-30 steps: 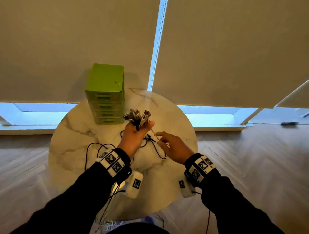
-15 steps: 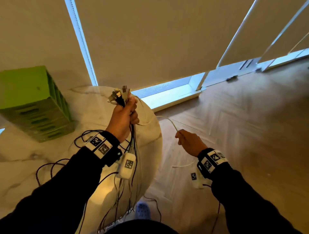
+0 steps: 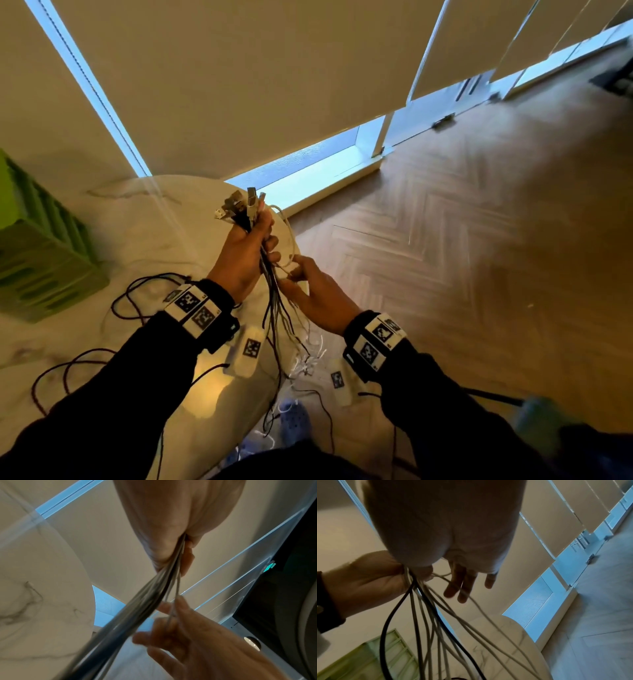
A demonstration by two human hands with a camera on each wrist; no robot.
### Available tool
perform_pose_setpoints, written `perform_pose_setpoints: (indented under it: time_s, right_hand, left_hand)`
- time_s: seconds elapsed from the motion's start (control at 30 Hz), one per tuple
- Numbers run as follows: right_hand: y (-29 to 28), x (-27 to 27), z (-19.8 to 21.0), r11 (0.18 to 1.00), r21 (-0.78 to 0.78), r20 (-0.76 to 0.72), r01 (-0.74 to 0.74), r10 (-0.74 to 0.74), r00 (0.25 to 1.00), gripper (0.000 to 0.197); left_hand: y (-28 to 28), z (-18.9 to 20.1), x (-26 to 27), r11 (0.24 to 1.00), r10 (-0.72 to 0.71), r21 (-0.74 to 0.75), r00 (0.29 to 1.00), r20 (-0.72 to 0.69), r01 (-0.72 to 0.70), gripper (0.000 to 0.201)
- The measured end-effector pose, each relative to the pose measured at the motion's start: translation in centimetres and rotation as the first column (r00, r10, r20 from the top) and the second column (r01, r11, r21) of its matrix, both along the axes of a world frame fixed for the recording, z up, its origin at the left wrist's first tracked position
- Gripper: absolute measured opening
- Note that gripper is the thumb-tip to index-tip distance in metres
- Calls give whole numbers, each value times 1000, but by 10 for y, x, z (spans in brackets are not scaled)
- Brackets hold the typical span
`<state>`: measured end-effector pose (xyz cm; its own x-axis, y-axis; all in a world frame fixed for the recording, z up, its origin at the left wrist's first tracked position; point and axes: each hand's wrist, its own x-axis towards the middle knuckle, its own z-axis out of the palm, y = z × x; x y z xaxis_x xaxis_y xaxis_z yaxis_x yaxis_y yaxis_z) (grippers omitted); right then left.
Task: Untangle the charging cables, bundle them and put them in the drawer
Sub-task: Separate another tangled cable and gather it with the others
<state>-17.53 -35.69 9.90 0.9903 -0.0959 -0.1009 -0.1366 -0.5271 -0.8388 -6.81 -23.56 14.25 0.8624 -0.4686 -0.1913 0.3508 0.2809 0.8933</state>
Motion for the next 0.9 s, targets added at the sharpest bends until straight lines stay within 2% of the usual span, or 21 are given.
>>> perform_pose_setpoints:
  time_s: [0.03, 0.1, 0.2, 0.3, 0.4, 0.47, 0.5, 0.53, 0.57, 0.6, 0.63, 0.7, 0.77, 0.83, 0.9]
  right_hand:
    - [-3, 0, 1, 998, 29, 28, 54, -55, 998, 40]
    - [-13, 1, 4, 994, -30, 122, 105, -100, 987, 27]
    - [-26, 3, 15, 989, -124, 221, 76, -47, 974, 21]
    - [-40, 11, 27, 986, -110, 235, 127, -99, 967, 20]
    - [-63, 16, 14, 947, -126, 172, 296, -273, 947, 21]
    - [-89, 8, -9, 906, -253, -30, 338, -357, 934, 24]
    - [-101, 1, -20, 902, -337, -227, 268, -355, 907, 26]
    - [-110, -7, -28, 911, -391, -458, 129, -315, 832, 28]
    - [-113, -15, -32, 912, -409, -651, -39, -262, 712, 36]
    - [-112, -18, -32, 900, -401, -759, -173, -220, 613, 53]
    - [-108, -17, -29, 895, -375, -778, -241, -162, 607, 73]
    - [-89, -3, -13, 922, -302, -631, -241, -4, 776, 94]
    - [-63, 18, 5, 959, -187, -427, -213, 116, 897, 94]
    - [-37, 36, 21, 974, -67, -286, -217, 190, 939, 85]
    - [-17, 47, 30, 982, 61, -120, -176, 182, 976, 65]
  left_hand:
    - [0, -1, 3, 999, 18, 38, 1000, 21, -19, 17]
    - [0, -5, 10, 989, 49, 132, 996, 78, -59, 20]
    - [3, -13, 22, 953, 48, 286, 981, 188, -102, 14]
    - [1, -18, 30, 966, 52, 244, 987, 150, -88, 12]
    - [0, -18, 35, 972, 77, 214, 991, 113, -100, 21]
    - [2, -15, 36, 983, 80, 161, 993, 86, -93, 25]
    - [4, -13, 37, 988, 74, 132, 995, 70, -82, 26]
    - [5, -11, 37, 993, 57, 103, 997, 49, -62, 28]
    - [6, -9, 36, 995, 39, 88, 998, 41, -43, 29]
    - [8, -7, 36, 997, 16, 73, 999, 43, -19, 30]
    - [8, -6, 34, 997, -9, 83, 998, 66, 3, 34]
    - [7, -3, 29, 984, -65, 174, 983, 171, 35, 43]
    - [4, -2, 22, 949, -170, 304, 943, 285, 79, 39]
    - [-1, -2, 17, 915, -276, 377, 902, 332, 141, 40]
    - [-4, -1, 17, 882, -350, 439, 860, 372, 169, 39]
